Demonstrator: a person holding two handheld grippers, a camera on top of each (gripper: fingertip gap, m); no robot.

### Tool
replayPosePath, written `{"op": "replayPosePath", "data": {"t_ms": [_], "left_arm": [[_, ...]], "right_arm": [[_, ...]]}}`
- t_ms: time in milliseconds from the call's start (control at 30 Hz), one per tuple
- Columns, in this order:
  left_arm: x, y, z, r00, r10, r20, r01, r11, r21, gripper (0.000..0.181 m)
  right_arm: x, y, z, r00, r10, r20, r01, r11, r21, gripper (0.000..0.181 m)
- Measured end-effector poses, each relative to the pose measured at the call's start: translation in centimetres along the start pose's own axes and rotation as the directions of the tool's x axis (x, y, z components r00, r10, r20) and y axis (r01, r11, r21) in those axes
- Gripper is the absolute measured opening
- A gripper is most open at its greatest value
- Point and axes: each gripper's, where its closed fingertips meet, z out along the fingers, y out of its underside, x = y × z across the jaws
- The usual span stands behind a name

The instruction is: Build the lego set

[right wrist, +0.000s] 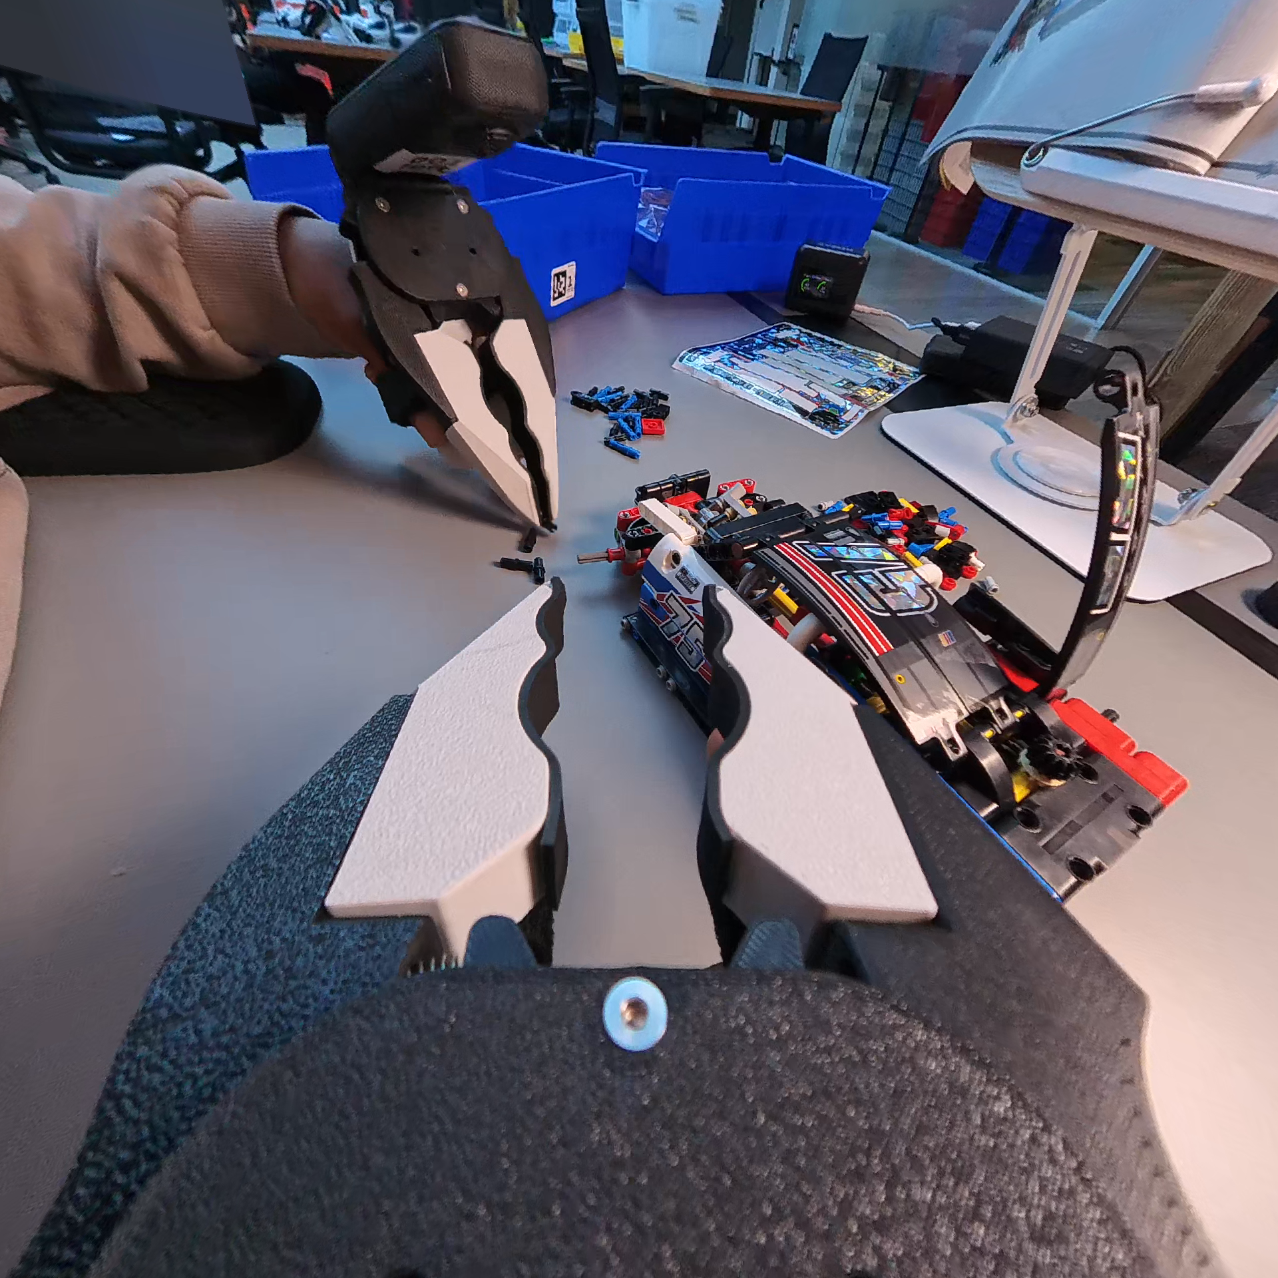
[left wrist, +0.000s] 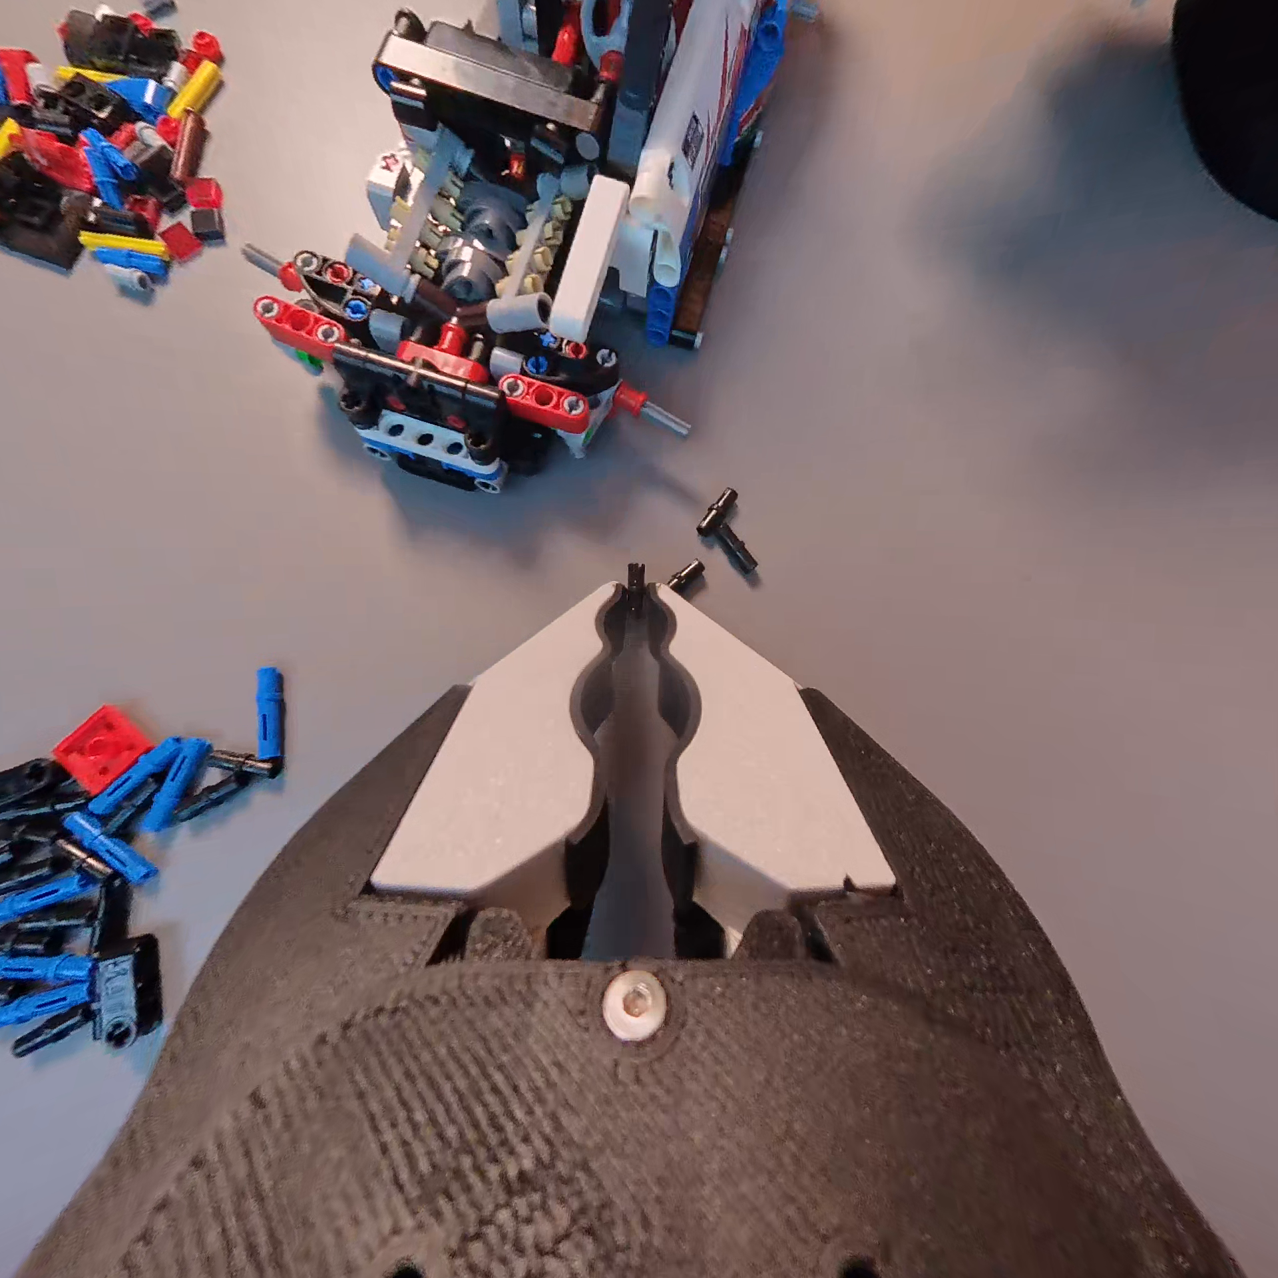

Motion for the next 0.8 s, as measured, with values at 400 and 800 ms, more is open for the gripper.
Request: {"op": "replayPosePath", "data": {"t_ms": [400, 800], "left_arm": [[2.5, -0.5, 1.2, 0.996, 0.082, -0.038, -0.083, 0.997, -0.013, 0.01], [-1.2, -7.9, -9.9, 0.976, 0.022, 0.219, -0.121, 0.883, 0.454, 0.03]], "right_arm": [[0.0, 0.2, 0.1, 1.0, 0.003, 0.004, -0.003, 1.0, -0.006, 0.037], [0.7, -0.7, -0.4, 0.999, 0.0, -0.037, 0.001, 1.0, 0.029, 0.038]]}}
